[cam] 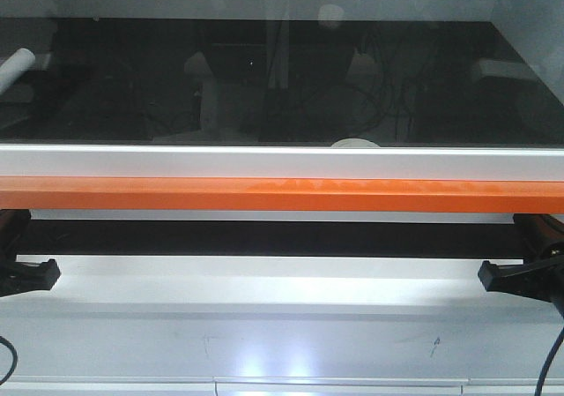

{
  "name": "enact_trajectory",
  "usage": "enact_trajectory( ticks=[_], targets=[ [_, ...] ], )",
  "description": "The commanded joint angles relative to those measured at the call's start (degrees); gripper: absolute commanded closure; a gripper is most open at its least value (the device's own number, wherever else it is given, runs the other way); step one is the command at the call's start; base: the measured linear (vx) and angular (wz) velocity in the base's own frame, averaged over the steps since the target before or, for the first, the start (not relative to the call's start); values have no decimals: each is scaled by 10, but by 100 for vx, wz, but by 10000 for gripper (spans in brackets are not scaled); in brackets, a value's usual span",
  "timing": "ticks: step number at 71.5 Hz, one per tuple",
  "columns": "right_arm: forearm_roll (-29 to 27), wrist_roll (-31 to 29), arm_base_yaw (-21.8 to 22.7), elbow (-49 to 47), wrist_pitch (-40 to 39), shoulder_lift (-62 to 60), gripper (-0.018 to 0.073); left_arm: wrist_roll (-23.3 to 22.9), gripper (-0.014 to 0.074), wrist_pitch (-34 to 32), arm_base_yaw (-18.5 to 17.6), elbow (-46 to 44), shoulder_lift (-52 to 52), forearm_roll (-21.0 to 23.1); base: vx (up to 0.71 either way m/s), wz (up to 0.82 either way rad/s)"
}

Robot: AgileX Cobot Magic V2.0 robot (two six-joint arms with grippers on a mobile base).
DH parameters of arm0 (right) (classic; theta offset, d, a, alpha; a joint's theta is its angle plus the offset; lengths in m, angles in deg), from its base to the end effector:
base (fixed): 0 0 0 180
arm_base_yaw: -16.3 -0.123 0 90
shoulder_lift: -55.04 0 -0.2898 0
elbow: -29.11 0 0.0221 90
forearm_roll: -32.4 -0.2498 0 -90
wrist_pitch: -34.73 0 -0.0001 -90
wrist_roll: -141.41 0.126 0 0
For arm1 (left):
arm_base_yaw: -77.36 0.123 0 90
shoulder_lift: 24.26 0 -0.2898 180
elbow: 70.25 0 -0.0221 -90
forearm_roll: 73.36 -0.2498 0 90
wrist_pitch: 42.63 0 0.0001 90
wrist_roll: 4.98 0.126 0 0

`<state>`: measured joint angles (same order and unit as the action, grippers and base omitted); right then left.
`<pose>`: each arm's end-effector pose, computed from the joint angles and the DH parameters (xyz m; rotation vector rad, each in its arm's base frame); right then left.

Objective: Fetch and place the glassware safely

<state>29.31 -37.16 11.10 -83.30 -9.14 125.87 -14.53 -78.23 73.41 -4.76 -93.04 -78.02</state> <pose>0.2122 0.0146 0.2144 0.0063 1.6516 0.0869 0.2129 -0.0207 0.2153 0.0078 1.7263 -0.1660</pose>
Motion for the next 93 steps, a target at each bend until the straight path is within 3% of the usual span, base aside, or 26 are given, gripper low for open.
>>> enact_trajectory(
  ticks=[1,22,46,93],
  targets=[
    [5,-9,3,-15,-76,6,560,0,603,-76,-3,-16,3,2,0,0],
    [55,-41,3,-17,-108,13,560,0,603,-99,-3,-16,3,2,0,0],
    [45,-43,3,-20,-136,13,560,-7,603,-156,-3,-16,4,3,0,0],
    [42,-5,3,-64,-136,3,560,-1,603,-134,-3,-64,50,-2,0,0]
  ],
)
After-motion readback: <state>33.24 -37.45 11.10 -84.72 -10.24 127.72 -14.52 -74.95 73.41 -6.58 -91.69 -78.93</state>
